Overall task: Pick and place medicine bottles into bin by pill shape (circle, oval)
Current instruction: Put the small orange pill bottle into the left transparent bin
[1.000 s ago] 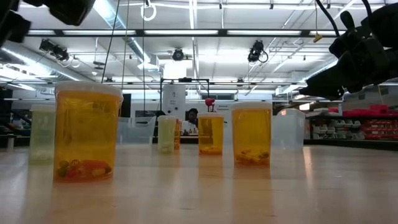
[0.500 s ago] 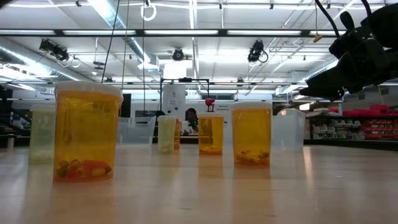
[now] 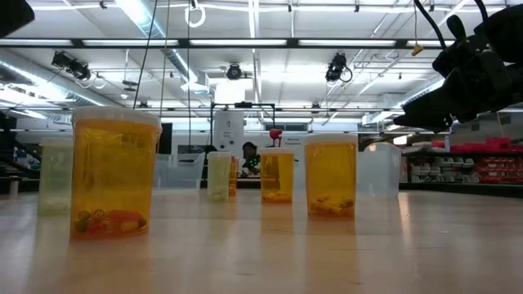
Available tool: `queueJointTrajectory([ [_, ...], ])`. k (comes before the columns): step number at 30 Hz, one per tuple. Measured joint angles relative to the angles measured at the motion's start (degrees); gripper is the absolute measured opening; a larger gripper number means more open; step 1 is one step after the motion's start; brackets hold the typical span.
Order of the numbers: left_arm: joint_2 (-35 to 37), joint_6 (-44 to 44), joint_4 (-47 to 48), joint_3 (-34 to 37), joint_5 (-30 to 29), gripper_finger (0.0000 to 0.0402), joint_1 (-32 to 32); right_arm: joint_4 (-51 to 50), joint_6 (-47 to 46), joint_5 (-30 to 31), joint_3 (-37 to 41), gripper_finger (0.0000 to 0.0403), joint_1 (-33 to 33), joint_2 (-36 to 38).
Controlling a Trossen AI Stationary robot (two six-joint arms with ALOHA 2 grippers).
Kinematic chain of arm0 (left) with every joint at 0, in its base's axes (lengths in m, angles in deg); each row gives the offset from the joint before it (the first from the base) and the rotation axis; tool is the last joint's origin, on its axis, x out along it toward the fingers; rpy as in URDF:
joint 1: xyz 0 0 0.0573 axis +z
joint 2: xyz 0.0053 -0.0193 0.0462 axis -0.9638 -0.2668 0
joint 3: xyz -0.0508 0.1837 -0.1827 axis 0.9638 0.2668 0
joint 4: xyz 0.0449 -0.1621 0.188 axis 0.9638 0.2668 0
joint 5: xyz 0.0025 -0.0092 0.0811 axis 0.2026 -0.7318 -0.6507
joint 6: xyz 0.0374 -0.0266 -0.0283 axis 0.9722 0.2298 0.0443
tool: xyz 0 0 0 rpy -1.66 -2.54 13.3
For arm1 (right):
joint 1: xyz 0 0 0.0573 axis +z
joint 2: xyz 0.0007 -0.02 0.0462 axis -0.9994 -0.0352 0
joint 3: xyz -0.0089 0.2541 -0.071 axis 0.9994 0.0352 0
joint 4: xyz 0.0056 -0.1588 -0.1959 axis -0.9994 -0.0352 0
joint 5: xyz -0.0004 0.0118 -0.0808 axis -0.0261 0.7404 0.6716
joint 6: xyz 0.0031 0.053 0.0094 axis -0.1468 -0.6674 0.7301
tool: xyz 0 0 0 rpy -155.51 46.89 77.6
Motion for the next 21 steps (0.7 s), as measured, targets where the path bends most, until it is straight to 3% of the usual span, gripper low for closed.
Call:
queueJointTrajectory([
  [7, -2.2, 2.2, -2.0, -1.3, 1.9, 0.0185, 1.0, 0.0, 0.0, 0.0, 0.0, 0.0276, 0.0, 0.0],
  [17, -6.9, 4.7, 21.8, -19.4, 0.7, 0.0173, 0.9, -0.6, 0.0, 0.0, 0.0, 0.0276, 0.0, 0.0],
  [21, -9.5, 6.1, 22.1, -20.7, -2.2, 0.0176, -0.1, -0.7, 0.0, 0.0, 0.0, 0.0276, 0.0, 0.0],
])
